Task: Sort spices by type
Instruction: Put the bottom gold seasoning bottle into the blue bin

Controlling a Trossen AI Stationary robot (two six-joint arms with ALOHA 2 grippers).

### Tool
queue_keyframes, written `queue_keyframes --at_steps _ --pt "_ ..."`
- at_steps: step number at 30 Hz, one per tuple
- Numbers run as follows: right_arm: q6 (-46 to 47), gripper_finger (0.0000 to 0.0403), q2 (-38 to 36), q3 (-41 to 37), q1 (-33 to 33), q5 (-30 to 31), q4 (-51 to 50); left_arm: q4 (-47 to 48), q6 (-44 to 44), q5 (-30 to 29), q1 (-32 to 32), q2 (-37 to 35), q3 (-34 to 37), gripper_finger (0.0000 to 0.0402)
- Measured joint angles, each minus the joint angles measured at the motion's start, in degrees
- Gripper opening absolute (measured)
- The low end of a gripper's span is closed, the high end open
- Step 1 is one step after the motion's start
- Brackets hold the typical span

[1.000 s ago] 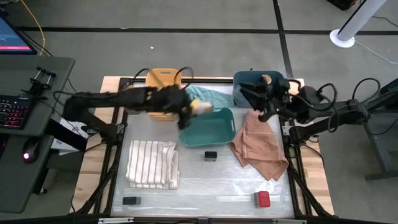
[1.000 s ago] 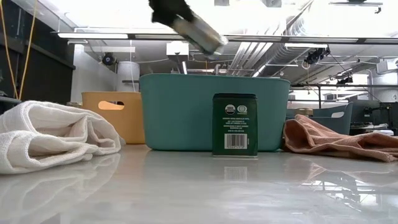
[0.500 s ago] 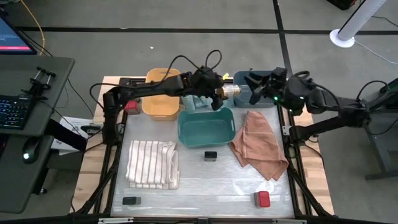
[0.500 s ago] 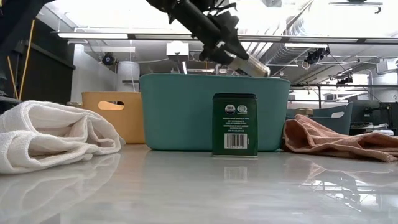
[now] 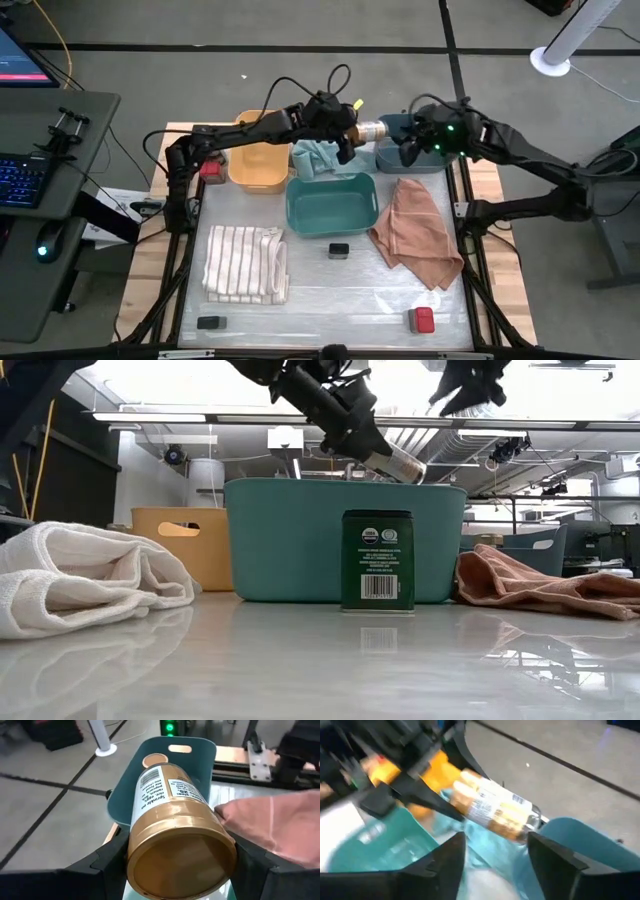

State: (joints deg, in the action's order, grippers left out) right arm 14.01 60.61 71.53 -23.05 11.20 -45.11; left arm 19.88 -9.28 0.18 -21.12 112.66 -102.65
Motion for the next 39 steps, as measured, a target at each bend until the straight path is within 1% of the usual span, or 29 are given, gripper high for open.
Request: queue_keyframes --at_steps 3,7,10,15,16,20,25,30,33,36,39 --pt "-8.05 0.0253 2.55 0.00 -0.60 -0.26 0.07 0.22 -1.75 2.13 -0.65 0.00 0.00 0.0240" --pt "-18.08 0.0292 6.57 0.00 -0.96 3.20 0.33 3.18 -3.96 2.59 -1.06 0.00 0.00 0.0240" --pt "-23.95 0.0305 9.35 0.00 -0.97 3.84 1.23 4.72 -6.62 2.56 -1.06 0.00 0.00 0.0240" --pt "-31.69 0.0307 12.22 0.00 -0.13 4.42 6.12 8.08 -10.75 2.74 -0.99 -0.04 0.02 0.0240" --pt "-32.38 0.0307 12.50 0.00 0.12 4.89 7.48 8.51 -10.88 2.74 -0.99 -0.04 0.02 0.0240" --pt "-27.59 0.0307 12.61 0.00 1.36 5.13 9.55 8.44 -10.91 2.72 -1.01 -0.04 0.02 0.0240" --pt "-33.04 0.0307 11.62 0.00 1.84 5.33 9.37 7.26 -12.35 2.71 -0.99 -0.04 0.02 0.0240" --pt "-32.22 0.0308 11.65 0.00 2.51 4.69 10.55 7.26 -12.42 2.70 -0.99 -0.04 0.02 0.0240" --pt "-35.25 0.0311 12.43 1.38 3.72 2.21 5.97 7.24 -12.17 2.70 -0.99 -0.04 0.02 0.0240" --pt "-36.58 0.0312 14.28 2.88 5.16 4.68 3.74 7.20 -12.01 2.70 -0.97 -0.04 0.07 0.0240" --pt "-33.71 0.0312 14.50 3.45 5.97 8.32 3.59 7.21 -12.00 2.70 -0.97 -0.04 0.07 0.0240"
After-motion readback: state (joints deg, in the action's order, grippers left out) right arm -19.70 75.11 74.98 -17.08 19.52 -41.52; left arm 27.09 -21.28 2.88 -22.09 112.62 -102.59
